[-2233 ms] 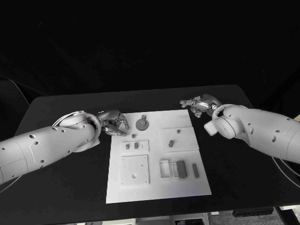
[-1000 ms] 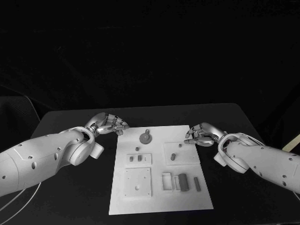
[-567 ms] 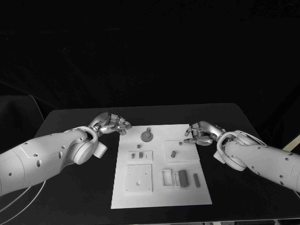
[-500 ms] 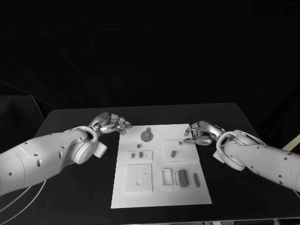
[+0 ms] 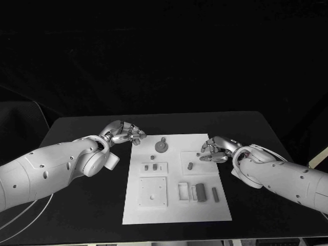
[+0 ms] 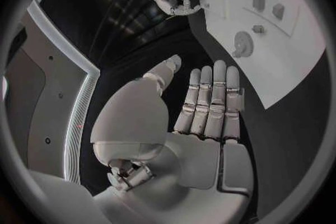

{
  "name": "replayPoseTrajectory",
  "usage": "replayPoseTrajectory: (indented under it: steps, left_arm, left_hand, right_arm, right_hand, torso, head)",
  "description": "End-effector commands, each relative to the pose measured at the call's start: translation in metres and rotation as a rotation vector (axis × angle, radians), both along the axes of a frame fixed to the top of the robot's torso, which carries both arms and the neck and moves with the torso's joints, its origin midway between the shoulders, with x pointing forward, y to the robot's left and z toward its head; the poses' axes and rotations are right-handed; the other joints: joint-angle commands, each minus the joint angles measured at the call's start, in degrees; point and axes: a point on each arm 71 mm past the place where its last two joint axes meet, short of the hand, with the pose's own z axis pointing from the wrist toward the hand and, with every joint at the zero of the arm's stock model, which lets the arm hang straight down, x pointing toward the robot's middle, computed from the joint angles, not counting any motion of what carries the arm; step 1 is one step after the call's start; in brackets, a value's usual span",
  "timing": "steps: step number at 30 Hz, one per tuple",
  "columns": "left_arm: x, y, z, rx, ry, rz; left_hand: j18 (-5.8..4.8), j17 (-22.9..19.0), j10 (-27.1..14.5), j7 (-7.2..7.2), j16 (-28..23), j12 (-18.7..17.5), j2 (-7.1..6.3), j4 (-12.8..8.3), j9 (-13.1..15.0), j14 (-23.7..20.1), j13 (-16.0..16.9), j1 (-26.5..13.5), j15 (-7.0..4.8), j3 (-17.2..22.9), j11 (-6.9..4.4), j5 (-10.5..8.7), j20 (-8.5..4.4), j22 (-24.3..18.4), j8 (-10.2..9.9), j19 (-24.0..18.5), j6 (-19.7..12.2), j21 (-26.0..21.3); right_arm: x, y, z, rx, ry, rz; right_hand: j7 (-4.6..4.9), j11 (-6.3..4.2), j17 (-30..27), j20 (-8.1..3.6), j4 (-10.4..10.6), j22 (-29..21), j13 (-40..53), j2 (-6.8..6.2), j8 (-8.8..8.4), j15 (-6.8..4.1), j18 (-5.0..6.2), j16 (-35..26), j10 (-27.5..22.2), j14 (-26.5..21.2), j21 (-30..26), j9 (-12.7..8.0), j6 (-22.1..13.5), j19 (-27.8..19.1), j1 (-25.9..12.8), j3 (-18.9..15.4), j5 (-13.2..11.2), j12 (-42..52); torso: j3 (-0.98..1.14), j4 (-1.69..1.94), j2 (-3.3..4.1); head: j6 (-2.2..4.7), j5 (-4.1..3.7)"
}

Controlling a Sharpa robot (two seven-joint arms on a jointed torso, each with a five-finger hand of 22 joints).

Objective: Assemble the parts on the task board

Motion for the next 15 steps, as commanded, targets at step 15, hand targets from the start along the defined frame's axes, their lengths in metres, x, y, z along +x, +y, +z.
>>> replayPoseTrajectory:
  steps: [15]
  left_arm:
    - [-0.0013,0.0002,0.0002,-0.012,0.011,-0.010]
  left_hand:
    - [-0.36,-0.21,-0.44,0.08,-0.72,-0.70,-0.01,0.09,0.03,-0.53,-0.07,-0.81,0.10,-0.33,0.10,-0.09,0.13,0.08,-0.37,-0.67,-0.59,-0.32]
  right_arm:
    - [0.0036,0.0085,-0.0047,-0.045,-0.019,-0.011]
  right_hand:
    - [1.64,0.19,-0.05,0.17,0.17,-0.09,-0.10,-0.07,-0.44,0.06,2.29,-0.33,-0.30,-0.26,7.27,-0.16,-2.56,0.05,0.49,-0.40,0.04,-0.39]
  torso:
    - [0.05,-0.08,0.15]
  head:
    - [-0.44,0.16]
